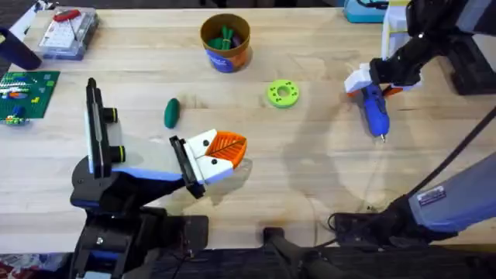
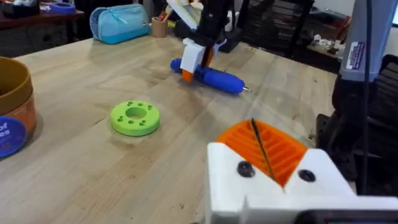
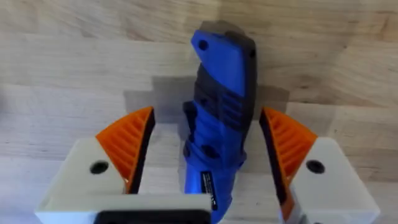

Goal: Pick up the gripper from the table and insert it into the empty holder that is missing its gripper. Then pick up a screw, insert it into the mounting hole, and use the screwdriver to tighten it. Finally, clean up the table by picking up the vegetable and placing it into the bucket.

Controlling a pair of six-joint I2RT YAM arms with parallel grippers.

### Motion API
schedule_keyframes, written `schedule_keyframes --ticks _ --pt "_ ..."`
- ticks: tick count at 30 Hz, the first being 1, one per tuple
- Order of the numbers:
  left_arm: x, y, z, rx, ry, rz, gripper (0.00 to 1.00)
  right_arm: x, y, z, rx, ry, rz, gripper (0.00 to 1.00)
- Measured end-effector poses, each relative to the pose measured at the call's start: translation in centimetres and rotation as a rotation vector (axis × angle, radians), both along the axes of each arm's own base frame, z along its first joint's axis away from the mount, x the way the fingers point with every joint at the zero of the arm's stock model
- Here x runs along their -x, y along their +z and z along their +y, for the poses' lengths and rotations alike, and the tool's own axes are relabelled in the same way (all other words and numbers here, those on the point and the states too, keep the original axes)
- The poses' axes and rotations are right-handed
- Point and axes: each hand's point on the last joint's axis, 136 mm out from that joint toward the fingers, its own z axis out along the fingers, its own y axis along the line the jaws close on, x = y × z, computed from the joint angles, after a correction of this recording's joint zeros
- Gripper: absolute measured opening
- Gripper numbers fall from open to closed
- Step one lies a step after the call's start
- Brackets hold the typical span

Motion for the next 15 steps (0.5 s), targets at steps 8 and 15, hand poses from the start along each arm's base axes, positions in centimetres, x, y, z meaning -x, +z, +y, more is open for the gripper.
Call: schedule_keyframes --ticks 8,15 --pt "0.00 0.00 0.00 0.000 0.000 0.000 0.017 0.09 -0.75 -0.01 0.015 0.005 -0.005 0.990" --pt "-0.01 0.00 0.00 0.000 0.000 0.000 0.017 -0.22 -0.96 -0.18 0.044 0.011 -0.029 0.990"
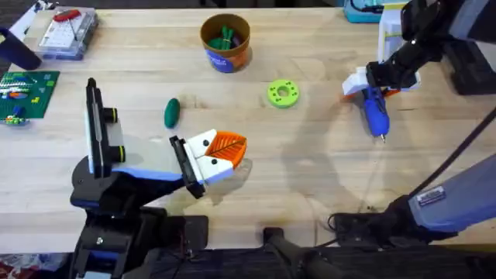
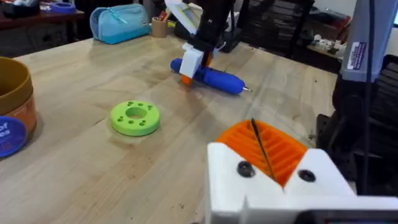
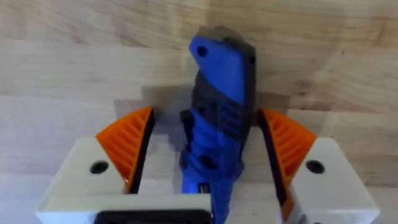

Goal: Pick up the gripper from the table and insert it into the empty holder that is missing its gripper. Then pick up a screw, insert it into the mounting hole, and use the screwdriver to tighten it. Finally, clean up the table by picking up the vegetable and placing it into the bucket.

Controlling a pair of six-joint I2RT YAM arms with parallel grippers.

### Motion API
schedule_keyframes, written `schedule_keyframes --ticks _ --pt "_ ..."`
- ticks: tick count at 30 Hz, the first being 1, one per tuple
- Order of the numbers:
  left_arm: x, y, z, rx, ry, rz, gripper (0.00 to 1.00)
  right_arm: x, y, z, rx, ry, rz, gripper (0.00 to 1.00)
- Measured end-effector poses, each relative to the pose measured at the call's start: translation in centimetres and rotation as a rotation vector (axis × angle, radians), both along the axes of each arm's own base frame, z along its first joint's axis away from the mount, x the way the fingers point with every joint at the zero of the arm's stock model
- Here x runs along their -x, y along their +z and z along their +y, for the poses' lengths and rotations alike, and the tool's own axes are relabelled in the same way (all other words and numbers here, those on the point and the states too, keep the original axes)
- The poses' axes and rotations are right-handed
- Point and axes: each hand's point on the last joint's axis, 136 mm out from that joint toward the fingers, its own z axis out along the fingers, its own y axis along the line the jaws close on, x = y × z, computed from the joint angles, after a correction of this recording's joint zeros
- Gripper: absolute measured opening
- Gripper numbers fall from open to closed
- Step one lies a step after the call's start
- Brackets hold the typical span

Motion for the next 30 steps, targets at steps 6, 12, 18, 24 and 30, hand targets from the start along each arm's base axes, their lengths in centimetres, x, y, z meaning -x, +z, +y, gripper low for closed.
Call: schedule_keyframes --ticks 6,12,18,24,30 --pt "0.0 0.0 0.0 0.000 0.000 0.000 0.017 -0.3 0.0 -0.2 0.012 -0.001 -0.011 0.944" --pt "0.0 0.0 0.0 0.000 0.000 0.000 0.017 -0.5 0.0 -0.5 0.025 0.000 -0.019 0.185" --pt "0.0 0.0 0.0 0.000 0.003 0.000 0.017 -0.3 -0.2 -0.5 0.023 0.000 -0.011 0.027" --pt "0.0 0.0 0.0 0.000 0.003 0.000 0.017 -0.2 -0.1 -0.4 0.022 0.000 -0.010 0.026" --pt "0.0 0.0 0.0 0.000 0.003 0.000 0.017 0.6 1.0 0.0 0.002 0.002 -0.001 0.026"
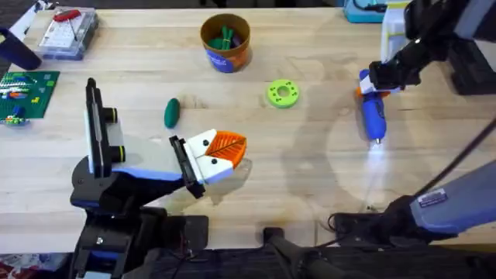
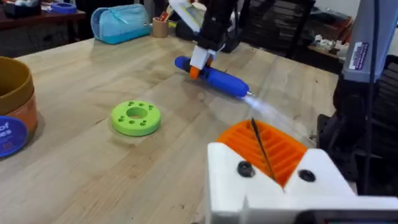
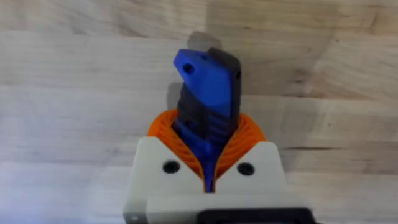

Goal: Pick up the gripper from the table and insert it into the empty holder that is missing its gripper. Then pick up a screw, insert it into the mounting hole, and use the screwdriver to tighten it. Finally, clean up the table by picking up the vegetable and placing it into the bucket.

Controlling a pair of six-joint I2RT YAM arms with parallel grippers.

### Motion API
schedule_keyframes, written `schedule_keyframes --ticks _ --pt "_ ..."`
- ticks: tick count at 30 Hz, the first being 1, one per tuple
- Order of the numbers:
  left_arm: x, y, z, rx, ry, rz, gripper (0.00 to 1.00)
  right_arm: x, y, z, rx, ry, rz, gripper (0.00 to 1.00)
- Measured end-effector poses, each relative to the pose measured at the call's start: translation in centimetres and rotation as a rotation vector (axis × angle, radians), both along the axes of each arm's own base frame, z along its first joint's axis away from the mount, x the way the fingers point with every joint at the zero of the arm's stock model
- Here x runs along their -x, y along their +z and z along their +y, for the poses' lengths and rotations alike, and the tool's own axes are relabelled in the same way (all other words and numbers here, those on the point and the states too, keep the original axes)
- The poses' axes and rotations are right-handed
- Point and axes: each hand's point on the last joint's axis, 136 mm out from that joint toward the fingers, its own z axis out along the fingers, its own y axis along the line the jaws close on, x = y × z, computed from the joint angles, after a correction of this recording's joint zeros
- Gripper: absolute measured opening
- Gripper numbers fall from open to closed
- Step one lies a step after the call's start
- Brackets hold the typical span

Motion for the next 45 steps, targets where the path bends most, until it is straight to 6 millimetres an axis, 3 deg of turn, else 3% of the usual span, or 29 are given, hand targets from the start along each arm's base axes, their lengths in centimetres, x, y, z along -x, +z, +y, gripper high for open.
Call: schedule_keyframes --ticks 4,9,17,22,31,37,41,45 --pt "0.0 0.0 0.0 0.000 0.000 0.000 0.017 -0.9 3.9 0.7 -0.033 0.006 -0.097 0.026" --pt "0.0 0.0 0.0 0.000 0.000 0.000 0.017 -3.7 12.5 1.8 -0.029 0.046 -0.343 0.026" --pt "0.0 0.0 0.0 0.000 0.000 0.000 0.017 -6.5 26.9 6.6 -0.050 0.140 -0.759 0.026" --pt "0.0 0.0 0.0 0.000 0.000 0.000 0.017 -6.7 32.7 9.6 -0.091 0.185 -0.932 0.026" --pt "0.0 0.0 0.0 0.000 0.000 0.000 0.017 -6.4 39.5 14.8 -0.233 0.224 -1.179 0.026" --pt "0.0 0.0 0.0 0.000 0.001 0.000 0.017 -5.7 44.2 19.2 -0.420 0.330 -1.349 0.026" --pt "0.0 0.0 0.0 0.000 0.001 0.000 0.017 -5.5 44.7 21.0 -0.565 0.382 -1.422 0.026" --pt "0.0 0.0 0.0 0.000 0.001 0.000 0.017 -5.1 43.4 23.0 -0.734 0.455 -1.463 0.026"
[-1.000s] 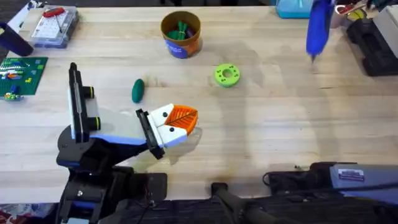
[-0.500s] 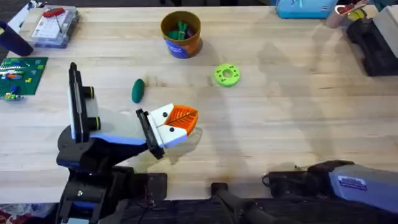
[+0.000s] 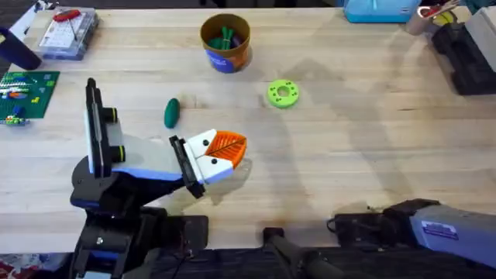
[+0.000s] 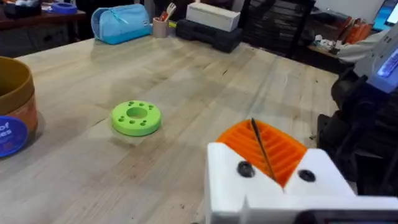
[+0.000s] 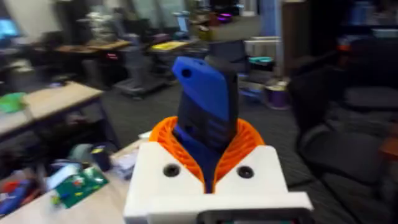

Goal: Pick up the gripper from the table and insert it into the empty holder that is missing its gripper. Then pick up a screw, insert it into the mounting hole, and use the screwdriver to tighten it. Finally, clean up the table by picking up the vegetable and placing it into the bucket.

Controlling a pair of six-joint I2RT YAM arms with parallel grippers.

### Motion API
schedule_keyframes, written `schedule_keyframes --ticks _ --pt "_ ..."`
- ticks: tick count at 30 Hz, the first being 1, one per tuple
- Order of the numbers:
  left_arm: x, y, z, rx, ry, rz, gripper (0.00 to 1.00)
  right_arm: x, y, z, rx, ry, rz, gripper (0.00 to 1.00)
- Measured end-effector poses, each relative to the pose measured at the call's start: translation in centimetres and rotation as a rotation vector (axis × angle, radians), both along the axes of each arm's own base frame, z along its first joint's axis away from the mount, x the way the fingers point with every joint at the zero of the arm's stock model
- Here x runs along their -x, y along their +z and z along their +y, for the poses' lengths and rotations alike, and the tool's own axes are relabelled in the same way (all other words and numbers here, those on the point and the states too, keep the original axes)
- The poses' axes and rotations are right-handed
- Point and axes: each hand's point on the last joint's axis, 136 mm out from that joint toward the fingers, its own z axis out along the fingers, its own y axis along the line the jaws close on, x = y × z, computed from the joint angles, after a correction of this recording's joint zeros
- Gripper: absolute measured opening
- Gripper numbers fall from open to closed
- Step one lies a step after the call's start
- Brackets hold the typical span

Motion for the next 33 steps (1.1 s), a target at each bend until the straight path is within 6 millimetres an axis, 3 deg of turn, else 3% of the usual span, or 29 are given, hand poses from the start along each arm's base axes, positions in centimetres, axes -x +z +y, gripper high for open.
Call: schedule_keyframes --ticks 6,16,22,33 --pt "0.0 0.0 0.0 0.000 0.002 0.000 0.017 2.6 -1.7 3.0 -0.069 0.273 -0.038 0.026" --pt "0.0 0.0 0.0 0.000 0.002 0.000 0.017 9.6 -2.8 8.4 -0.058 0.673 0.022 0.026" --pt "0.0 0.0 0.0 0.000 0.002 0.000 0.017 12.8 -2.8 10.9 -0.042 0.806 0.014 0.026" --pt "0.0 0.0 0.0 0.000 0.003 -0.001 0.017 17.2 -2.5 12.8 -0.039 0.937 -0.124 0.026"
